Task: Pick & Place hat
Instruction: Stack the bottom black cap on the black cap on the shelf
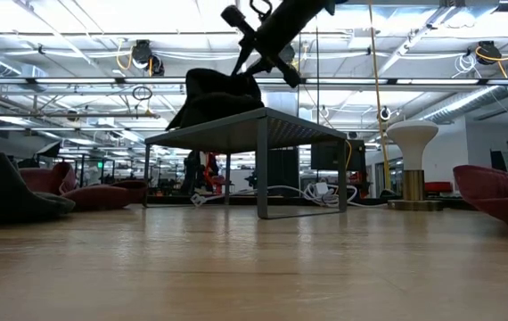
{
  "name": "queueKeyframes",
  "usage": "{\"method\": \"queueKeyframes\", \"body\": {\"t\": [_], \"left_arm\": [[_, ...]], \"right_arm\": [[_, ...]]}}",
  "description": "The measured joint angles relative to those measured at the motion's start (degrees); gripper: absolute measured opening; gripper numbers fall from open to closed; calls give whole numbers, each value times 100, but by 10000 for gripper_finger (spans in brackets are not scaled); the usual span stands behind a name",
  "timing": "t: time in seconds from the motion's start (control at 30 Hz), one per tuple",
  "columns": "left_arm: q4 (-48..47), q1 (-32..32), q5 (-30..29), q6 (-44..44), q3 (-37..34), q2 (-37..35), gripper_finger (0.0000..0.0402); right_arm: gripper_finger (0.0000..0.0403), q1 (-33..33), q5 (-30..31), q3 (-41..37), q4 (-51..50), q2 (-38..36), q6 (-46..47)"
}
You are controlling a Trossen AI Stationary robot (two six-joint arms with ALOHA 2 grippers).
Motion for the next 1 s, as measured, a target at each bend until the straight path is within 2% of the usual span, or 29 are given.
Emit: {"method": "queueKeyframes", "body": {"t": [0.1,0.23,0.43,0.6,0.8,1.0], "left_arm": [[20,0,0,-2,2,-2,124],[16,0,-2,-4,1,0,124],[16,0,-2,-83,1,0,124],[13,0,-4,-80,2,0,124],[13,0,-4,-68,1,0,124],[11,0,-4,-102,1,0,124]], "right_arm": [[18,-29,-356,-332,185,56,195],[18,-46,-831,-916,1104,33,587],[25,-47,-948,-1510,2043,-14,778],[86,-81,-1428,-1509,2102,-70,511],[170,-83,-1457,-1505,2098,-177,465],[203,-77,-1259,-1507,1865,-416,444]]}}
